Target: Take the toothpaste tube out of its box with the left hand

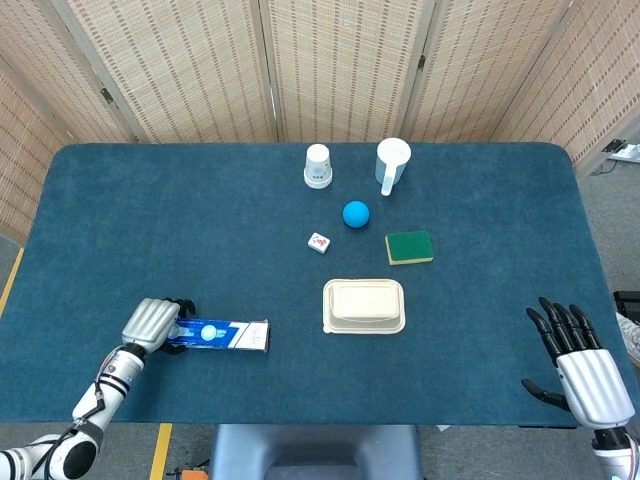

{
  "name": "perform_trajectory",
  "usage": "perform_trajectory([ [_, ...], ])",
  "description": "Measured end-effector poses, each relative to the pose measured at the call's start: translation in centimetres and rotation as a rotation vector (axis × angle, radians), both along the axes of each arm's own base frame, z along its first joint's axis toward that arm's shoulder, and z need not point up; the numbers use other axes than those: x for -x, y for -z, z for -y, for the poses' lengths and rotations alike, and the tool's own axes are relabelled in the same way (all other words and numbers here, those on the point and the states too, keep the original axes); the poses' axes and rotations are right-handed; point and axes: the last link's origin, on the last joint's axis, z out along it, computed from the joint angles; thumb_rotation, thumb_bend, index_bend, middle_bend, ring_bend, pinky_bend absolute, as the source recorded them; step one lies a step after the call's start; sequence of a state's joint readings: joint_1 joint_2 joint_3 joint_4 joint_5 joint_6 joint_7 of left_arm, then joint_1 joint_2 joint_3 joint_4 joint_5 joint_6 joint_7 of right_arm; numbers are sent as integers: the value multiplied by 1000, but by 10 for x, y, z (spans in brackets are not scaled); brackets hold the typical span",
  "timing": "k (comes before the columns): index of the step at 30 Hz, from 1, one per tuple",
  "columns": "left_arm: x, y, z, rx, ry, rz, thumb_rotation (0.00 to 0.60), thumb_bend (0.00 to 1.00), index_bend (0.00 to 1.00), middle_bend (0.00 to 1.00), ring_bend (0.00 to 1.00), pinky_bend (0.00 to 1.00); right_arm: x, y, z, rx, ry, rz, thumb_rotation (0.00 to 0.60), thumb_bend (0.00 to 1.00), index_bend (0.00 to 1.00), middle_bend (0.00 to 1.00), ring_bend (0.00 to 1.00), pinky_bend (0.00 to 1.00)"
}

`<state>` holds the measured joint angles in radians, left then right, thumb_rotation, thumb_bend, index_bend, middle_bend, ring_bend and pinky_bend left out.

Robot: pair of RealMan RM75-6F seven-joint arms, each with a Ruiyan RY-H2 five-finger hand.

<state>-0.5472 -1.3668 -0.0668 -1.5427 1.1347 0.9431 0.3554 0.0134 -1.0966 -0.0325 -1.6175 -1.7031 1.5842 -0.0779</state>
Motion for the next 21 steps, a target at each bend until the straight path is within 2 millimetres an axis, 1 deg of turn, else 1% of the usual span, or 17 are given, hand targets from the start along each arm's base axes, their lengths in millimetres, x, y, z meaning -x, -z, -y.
perform_trajectory([
  [2, 1, 0, 0, -2, -4, 3, 600, 191, 439, 506, 486, 592, 0, 0, 0, 1, -1, 1, 600, 128, 0, 0, 0, 0],
  [4, 2, 0, -1, -3, -5, 5, 600, 240, 468, 526, 505, 609, 0, 0, 0, 1, -1, 1, 600, 128, 0, 0, 0, 0],
  [7, 2, -1, -1, -10, -1, 5, 600, 276, 498, 550, 524, 626, 0, 0, 0, 2, -1, 1, 600, 128, 0, 0, 0, 0],
  [13, 4, -8, -2, -19, 14, -23, 600, 288, 504, 553, 527, 627, 0, 0, 0, 2, -1, -1, 600, 127, 0, 0, 0, 0],
  [19, 12, -22, -2, -30, 44, -74, 600, 288, 503, 553, 525, 627, 0, 1, 0, 3, 5, -4, 600, 128, 0, 0, 0, 0],
  [21, 16, -30, -2, -32, 59, -99, 600, 288, 503, 552, 525, 627, 0, 1, 1, 3, 6, -5, 600, 127, 0, 0, 0, 0],
])
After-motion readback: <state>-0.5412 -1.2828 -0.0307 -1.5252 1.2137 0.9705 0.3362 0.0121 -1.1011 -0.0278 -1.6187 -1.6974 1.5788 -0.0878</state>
